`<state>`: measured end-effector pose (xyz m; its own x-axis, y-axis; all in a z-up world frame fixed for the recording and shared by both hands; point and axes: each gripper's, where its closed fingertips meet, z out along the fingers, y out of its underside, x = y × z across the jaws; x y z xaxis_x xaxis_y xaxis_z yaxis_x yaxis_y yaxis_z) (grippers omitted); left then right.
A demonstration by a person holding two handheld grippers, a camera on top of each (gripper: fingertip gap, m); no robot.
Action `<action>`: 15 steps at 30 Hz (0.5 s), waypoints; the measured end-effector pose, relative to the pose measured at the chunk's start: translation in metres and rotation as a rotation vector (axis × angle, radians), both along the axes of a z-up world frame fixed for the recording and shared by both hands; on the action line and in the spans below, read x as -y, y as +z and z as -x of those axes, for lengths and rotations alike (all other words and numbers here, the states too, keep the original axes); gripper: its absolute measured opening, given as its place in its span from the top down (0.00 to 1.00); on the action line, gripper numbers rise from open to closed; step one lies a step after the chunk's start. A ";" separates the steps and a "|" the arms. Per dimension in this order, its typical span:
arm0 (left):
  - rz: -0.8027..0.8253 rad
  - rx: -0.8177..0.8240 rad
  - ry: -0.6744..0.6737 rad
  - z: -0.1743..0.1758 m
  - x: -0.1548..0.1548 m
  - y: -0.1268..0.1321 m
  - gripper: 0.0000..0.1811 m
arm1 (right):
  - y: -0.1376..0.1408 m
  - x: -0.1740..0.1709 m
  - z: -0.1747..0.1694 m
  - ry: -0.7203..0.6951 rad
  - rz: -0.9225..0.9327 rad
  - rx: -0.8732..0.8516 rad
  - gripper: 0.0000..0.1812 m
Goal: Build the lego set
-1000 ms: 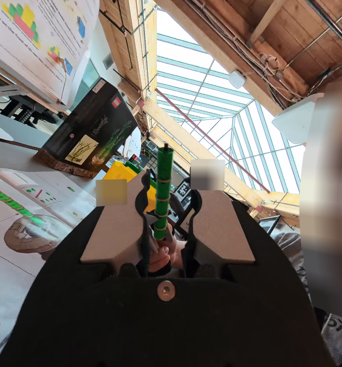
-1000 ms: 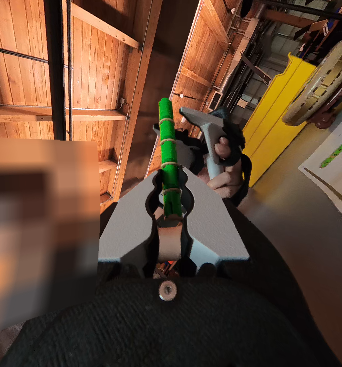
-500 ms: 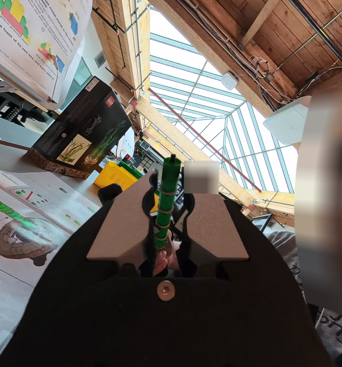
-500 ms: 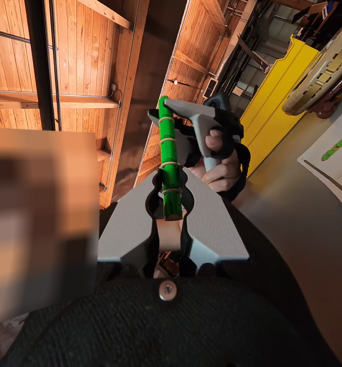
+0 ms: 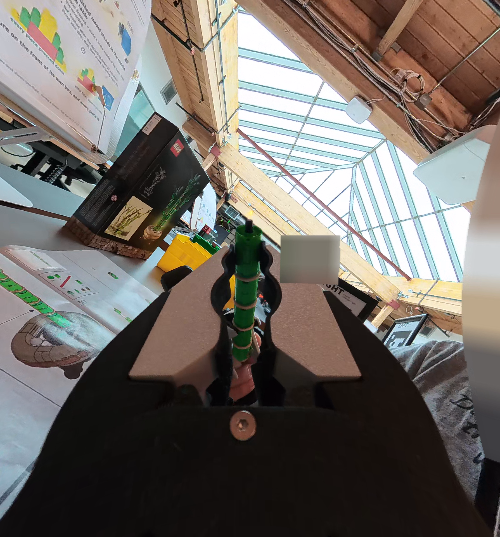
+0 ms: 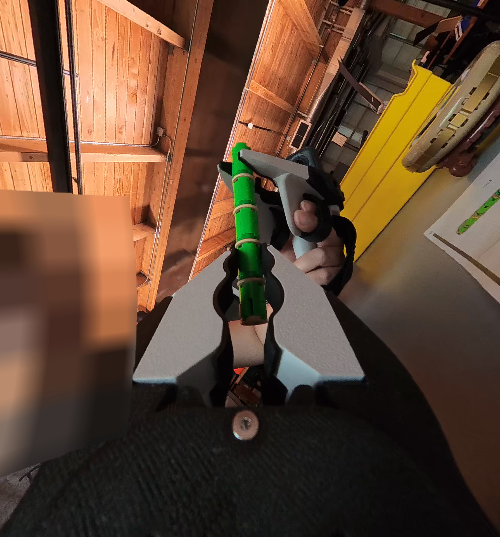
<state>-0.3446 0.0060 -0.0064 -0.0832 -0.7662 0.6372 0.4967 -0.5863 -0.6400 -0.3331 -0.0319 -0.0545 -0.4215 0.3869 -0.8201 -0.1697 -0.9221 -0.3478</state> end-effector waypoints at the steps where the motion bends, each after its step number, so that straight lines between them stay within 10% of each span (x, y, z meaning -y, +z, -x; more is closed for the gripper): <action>1: -0.002 -0.003 0.002 0.000 0.000 0.000 0.92 | 0.000 -0.001 0.000 -0.003 0.003 -0.002 0.92; 11: -0.063 0.034 -0.013 0.002 0.008 0.013 0.92 | 0.009 0.009 0.004 0.042 -0.051 -0.037 0.92; 15: -0.029 -0.004 -0.046 -0.009 0.012 0.005 0.69 | 0.020 0.005 -0.003 -0.031 -0.096 -0.117 0.91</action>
<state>-0.3352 -0.0064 -0.0016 -0.1160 -0.7797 0.6153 0.4674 -0.5894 -0.6589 -0.3299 -0.0368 -0.0343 -0.4989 0.4756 -0.7245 -0.2424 -0.8792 -0.4102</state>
